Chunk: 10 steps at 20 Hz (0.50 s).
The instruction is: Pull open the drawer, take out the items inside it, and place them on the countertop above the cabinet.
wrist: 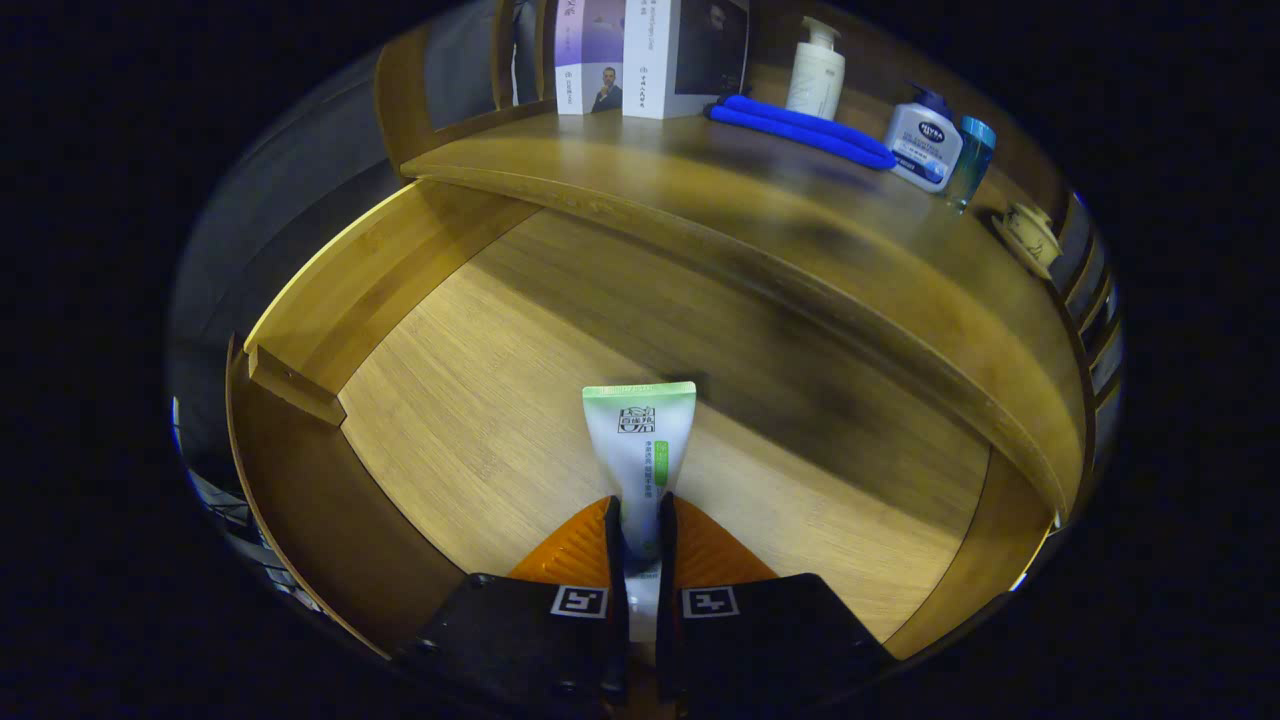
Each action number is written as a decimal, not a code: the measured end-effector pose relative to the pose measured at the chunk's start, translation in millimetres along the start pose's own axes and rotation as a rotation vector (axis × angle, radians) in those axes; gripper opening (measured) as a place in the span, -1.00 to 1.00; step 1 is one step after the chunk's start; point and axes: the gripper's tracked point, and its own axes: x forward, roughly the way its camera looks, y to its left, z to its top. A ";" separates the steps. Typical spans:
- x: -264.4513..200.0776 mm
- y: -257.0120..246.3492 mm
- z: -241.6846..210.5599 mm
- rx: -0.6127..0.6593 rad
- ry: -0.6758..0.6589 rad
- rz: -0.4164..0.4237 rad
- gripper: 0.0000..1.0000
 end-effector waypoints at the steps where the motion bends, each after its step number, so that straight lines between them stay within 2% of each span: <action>1: -4.9 0.9 4.7 0.001 -0.021 0.000 -0.75; 10: -69.1 13.4 31.3 -0.020 -0.162 0.054 -0.75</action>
